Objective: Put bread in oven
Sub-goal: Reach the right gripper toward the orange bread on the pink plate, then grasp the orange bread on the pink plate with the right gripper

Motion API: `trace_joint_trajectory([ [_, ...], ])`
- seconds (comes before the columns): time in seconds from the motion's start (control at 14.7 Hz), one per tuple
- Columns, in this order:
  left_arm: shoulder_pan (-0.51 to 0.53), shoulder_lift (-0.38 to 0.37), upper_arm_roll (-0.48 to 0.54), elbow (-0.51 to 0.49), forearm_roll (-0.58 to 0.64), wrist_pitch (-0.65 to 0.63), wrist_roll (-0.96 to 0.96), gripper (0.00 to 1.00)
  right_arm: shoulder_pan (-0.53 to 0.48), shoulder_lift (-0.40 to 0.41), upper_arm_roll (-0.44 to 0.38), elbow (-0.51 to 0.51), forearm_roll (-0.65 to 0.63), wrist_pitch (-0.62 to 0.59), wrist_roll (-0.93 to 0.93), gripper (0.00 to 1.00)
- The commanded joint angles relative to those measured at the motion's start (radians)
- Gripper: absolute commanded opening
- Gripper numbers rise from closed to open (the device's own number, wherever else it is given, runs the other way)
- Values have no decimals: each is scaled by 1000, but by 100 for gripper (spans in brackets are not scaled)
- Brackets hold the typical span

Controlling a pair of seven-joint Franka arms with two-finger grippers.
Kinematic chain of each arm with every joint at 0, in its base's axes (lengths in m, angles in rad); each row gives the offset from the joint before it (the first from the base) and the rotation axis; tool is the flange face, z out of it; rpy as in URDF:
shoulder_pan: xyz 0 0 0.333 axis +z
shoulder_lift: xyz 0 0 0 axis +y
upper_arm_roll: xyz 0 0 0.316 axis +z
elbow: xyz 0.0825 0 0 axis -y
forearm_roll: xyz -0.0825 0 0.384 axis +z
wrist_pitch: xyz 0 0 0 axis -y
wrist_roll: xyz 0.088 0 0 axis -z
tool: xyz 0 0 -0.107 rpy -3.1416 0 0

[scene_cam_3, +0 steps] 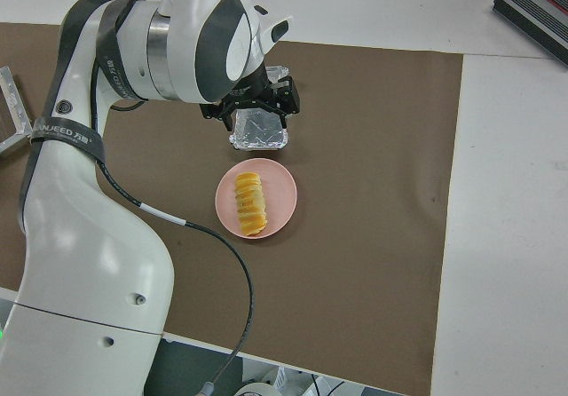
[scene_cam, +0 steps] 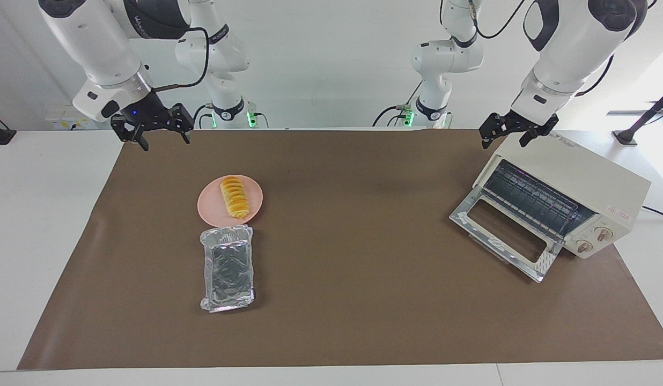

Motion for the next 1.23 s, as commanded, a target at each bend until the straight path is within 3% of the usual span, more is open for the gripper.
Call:
trace_joint_trajectory([
  [0.0,18,-25,-11,-19,-8,0,2,100,-19,7,11,12,-10,-5,-17,100],
  [0.48,18,-25,-11,-19,-8,0,2,100,8,-5,13,-21,-10,15,-16,100],
  [0.82,18,-25,-11,-19,-8,0,3,100,94,-103,13,-308,-10,216,3,100],
  [0.96,18,-25,-11,-19,-8,0,2,100,146,-91,14,-388,-10,292,61,100],
  [1.16,18,-25,-11,-19,-8,0,3,100,192,-56,16,-538,-10,524,95,100],
])
